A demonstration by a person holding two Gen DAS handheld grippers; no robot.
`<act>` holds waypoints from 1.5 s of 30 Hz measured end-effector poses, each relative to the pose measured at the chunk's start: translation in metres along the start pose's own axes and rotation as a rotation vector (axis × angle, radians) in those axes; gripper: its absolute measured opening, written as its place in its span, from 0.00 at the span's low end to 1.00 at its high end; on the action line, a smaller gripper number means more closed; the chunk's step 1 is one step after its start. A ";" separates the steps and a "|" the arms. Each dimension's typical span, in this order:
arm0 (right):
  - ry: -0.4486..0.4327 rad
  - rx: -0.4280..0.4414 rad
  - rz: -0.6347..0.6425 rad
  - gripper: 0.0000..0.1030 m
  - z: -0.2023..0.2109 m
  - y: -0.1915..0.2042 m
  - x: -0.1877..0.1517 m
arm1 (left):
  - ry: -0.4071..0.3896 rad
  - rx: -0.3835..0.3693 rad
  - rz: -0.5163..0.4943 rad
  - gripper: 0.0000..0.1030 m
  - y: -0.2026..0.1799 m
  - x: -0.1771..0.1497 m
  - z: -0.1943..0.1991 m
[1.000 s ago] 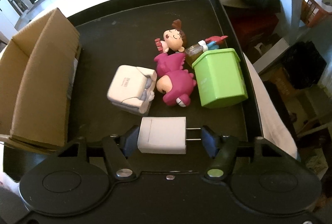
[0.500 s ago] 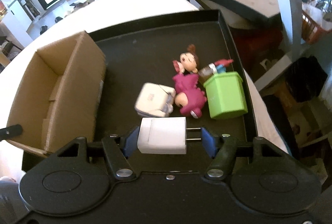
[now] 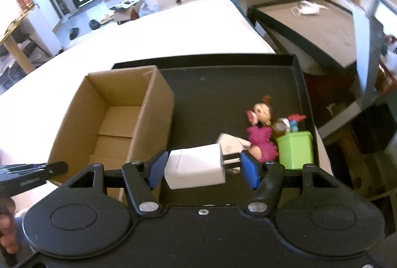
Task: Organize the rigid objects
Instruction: 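Carry the white plug over the box with right gripper while left holds box wall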
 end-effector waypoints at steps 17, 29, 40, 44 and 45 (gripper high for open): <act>-0.005 0.008 0.135 0.61 -0.002 0.041 0.013 | -0.012 0.088 -0.075 0.09 -0.010 -0.003 0.000; -0.025 0.030 0.238 0.61 -0.005 0.073 0.023 | 0.007 0.181 -0.120 0.08 -0.020 -0.001 -0.004; -0.039 0.081 0.480 0.61 -0.021 0.108 0.033 | 0.010 0.200 -0.141 0.08 -0.022 -0.001 -0.004; -0.047 0.089 0.622 0.61 -0.025 0.122 0.036 | 0.012 0.205 -0.141 0.08 -0.023 -0.001 -0.005; -0.049 0.092 0.655 0.61 -0.026 0.125 0.037 | 0.013 0.206 -0.141 0.08 -0.023 -0.001 -0.005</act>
Point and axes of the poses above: each gripper's, at about its wrist camera, not at the fingertips, and z roughly against the way its jaws point, y to its left, x to its top, the point moved 7 cm from there along -z, roughly the way its jaws point, and after that the axes turned 4 degrees about z, right-handed, at the moved point
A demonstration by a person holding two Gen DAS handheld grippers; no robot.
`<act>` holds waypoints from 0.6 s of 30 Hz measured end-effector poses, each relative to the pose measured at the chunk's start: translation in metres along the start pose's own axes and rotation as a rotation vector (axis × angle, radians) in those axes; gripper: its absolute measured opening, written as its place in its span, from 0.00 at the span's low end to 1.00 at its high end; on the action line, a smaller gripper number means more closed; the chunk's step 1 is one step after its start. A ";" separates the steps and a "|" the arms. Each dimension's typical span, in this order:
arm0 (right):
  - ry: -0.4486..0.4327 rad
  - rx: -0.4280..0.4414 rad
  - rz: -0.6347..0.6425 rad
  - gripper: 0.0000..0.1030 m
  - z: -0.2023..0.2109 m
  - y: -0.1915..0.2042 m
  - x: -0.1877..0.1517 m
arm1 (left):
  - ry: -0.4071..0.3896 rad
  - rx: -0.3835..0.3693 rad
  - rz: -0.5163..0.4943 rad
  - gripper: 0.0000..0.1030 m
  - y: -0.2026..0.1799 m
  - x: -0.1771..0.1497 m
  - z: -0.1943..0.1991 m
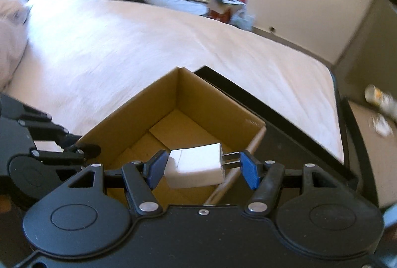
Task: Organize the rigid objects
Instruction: 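Carry the white plug over the box with right gripper while left holds box wall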
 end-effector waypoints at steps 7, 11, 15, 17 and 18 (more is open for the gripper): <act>-0.022 0.007 0.166 0.61 -0.008 0.008 0.022 | 0.004 0.006 -0.004 0.08 0.000 0.000 0.000; -0.033 0.010 0.233 0.61 -0.010 0.011 0.033 | 0.006 0.004 -0.004 0.08 0.000 0.000 0.000; -0.037 0.002 0.290 0.61 -0.014 0.012 0.042 | 0.008 0.001 -0.005 0.08 0.001 -0.001 0.001; -0.039 0.001 0.311 0.61 -0.015 0.013 0.045 | 0.009 0.001 -0.006 0.08 0.001 0.000 0.001; -0.040 0.002 0.317 0.61 -0.015 0.013 0.047 | 0.010 0.000 -0.004 0.08 0.001 -0.001 0.001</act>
Point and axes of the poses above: each gripper's, at about its wrist camera, not at the fingertips, and z roughly against the way its jaws point, y to its left, x to its top, the point moved 7 cm from there along -z, roughly the way its jaws point, and after that the axes turned 4 degrees about z, right-handed, at the moved point
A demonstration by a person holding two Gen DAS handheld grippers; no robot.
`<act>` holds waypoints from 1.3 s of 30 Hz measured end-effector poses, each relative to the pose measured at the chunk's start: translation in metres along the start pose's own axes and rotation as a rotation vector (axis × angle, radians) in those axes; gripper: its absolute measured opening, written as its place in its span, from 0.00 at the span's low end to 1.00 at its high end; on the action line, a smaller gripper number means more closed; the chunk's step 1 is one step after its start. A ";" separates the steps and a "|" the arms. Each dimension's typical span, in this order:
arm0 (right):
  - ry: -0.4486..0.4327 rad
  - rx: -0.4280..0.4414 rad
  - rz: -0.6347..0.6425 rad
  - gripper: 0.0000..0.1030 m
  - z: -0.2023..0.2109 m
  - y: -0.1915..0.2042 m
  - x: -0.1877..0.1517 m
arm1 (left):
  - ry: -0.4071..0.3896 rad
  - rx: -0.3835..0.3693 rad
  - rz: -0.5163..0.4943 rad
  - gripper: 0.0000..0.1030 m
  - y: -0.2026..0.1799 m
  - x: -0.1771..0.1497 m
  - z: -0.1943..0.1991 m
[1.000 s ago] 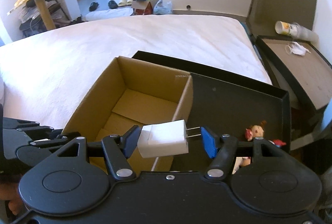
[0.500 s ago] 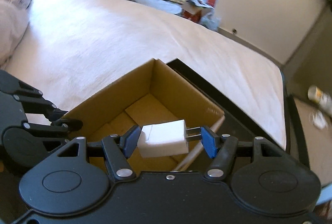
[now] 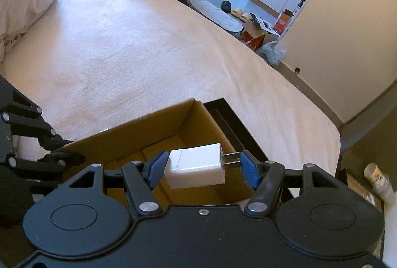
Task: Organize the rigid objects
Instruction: 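Carry the white plug over the box with right gripper while left holds box wall, then open the right gripper to drop the plug into the box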
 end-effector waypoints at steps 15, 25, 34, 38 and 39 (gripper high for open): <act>-0.026 -0.008 -0.015 0.63 -0.005 -0.011 0.022 | 0.018 0.005 0.002 0.08 0.001 0.003 -0.002; -0.037 -0.013 -0.112 0.65 0.021 -0.031 0.007 | 0.020 0.007 -0.001 0.08 0.002 0.002 -0.002; -0.020 -0.003 -0.265 0.71 0.043 -0.040 -0.031 | 0.030 0.015 -0.009 0.09 0.001 0.002 -0.002; -0.014 0.007 -0.346 0.71 0.052 -0.041 -0.051 | 0.035 0.024 -0.015 0.11 0.001 0.003 -0.002; -0.010 0.007 -0.363 0.71 0.053 -0.042 -0.056 | 0.036 0.027 -0.015 0.11 0.001 0.004 -0.002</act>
Point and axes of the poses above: each gripper's, at about its wrist camera, not at the fingertips, and z roughly against the way its jaws point, y to its left, x to its top, the point moved 7 cm from there along -z, roughly the way its jaws point, and after that the axes turned 4 degrees about z, right-handed, at the moved point
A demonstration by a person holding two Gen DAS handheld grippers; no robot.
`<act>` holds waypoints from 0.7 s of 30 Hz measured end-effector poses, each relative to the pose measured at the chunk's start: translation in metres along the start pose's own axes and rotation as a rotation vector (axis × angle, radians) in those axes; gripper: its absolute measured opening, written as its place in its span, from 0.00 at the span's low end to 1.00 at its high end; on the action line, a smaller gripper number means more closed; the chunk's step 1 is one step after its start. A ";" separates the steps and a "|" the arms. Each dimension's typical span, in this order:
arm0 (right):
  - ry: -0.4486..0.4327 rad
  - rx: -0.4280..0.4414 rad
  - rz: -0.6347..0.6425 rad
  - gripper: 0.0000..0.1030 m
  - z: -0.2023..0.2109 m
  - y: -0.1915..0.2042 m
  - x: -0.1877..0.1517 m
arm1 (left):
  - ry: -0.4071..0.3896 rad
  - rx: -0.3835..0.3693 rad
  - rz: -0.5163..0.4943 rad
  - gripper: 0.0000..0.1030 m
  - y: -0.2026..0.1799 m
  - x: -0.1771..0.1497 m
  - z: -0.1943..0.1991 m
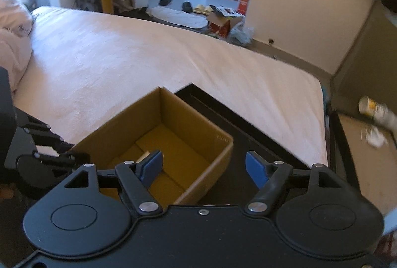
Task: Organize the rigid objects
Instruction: 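Open the right gripper to drop the plug into the box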
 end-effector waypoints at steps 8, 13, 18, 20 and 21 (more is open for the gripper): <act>-0.008 -0.020 -0.117 0.75 0.017 -0.018 -0.029 | 0.028 0.023 0.002 0.12 0.000 0.004 -0.001; -0.006 -0.020 -0.165 0.75 0.025 -0.022 -0.048 | 0.048 0.030 0.006 0.12 0.001 0.008 -0.002; -0.002 -0.018 -0.240 0.76 0.026 -0.028 -0.065 | 0.061 0.046 -0.004 0.13 0.000 0.012 -0.005; 0.005 -0.022 -0.280 0.76 0.025 -0.031 -0.075 | 0.067 0.050 -0.009 0.13 0.000 0.013 -0.006; 0.010 -0.025 -0.304 0.76 0.024 -0.033 -0.081 | 0.071 0.051 -0.012 0.13 -0.001 0.013 -0.007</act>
Point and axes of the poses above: each gripper's, at about its wrist camera, not at the fingertips, and z roughly against the way its jaws point, y to its left, x to its top, the point moved 7 cm from there along -z, roughly the way its jaws point, and after that the axes turned 4 degrees about z, right-handed, at the moved point
